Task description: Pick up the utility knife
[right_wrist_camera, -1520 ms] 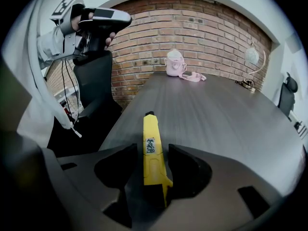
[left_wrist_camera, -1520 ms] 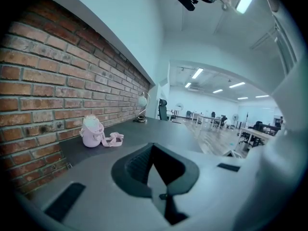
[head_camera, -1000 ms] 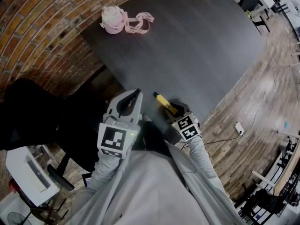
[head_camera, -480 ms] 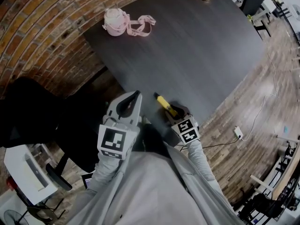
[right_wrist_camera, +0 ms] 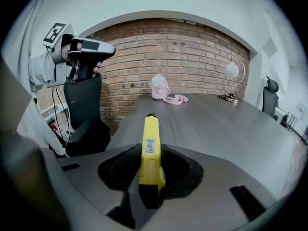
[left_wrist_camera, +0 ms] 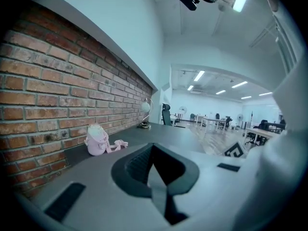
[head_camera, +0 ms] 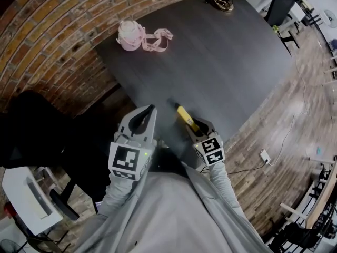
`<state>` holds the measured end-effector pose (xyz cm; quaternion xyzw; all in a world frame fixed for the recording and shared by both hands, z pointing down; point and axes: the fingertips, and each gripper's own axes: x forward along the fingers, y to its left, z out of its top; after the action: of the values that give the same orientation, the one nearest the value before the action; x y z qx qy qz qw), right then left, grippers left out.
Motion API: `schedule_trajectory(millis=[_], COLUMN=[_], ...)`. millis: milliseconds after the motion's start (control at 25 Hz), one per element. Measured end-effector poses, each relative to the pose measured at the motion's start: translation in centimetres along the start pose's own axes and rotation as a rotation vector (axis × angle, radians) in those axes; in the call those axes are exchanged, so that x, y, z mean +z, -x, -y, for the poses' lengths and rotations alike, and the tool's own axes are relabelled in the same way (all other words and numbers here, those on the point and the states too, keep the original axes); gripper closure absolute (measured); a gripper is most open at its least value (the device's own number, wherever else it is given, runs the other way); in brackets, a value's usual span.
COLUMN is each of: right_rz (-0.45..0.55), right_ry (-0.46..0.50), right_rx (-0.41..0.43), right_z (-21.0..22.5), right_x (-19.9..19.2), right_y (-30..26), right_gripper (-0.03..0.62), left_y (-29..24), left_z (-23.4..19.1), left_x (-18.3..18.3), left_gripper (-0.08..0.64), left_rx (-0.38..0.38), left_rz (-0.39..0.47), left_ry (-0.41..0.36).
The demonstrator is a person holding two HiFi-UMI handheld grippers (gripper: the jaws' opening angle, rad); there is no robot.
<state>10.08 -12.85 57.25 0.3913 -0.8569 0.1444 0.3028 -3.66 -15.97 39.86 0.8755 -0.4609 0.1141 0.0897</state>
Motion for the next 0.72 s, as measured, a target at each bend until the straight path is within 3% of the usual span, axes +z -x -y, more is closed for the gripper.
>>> schedule_trajectory(millis=[720], right_rz=[0.345], right_ry=[-0.038], right_rx=[-0.15], right_z=[3.3], right_x=[11.8], right_y=[6.8], right_gripper=[0.454], left_y=[0.0], left_z=[-0.3], left_x=[3.8], left_gripper=[0.541], left_rx=[0.001], left_rz=[0.087], left_ry=[-0.039])
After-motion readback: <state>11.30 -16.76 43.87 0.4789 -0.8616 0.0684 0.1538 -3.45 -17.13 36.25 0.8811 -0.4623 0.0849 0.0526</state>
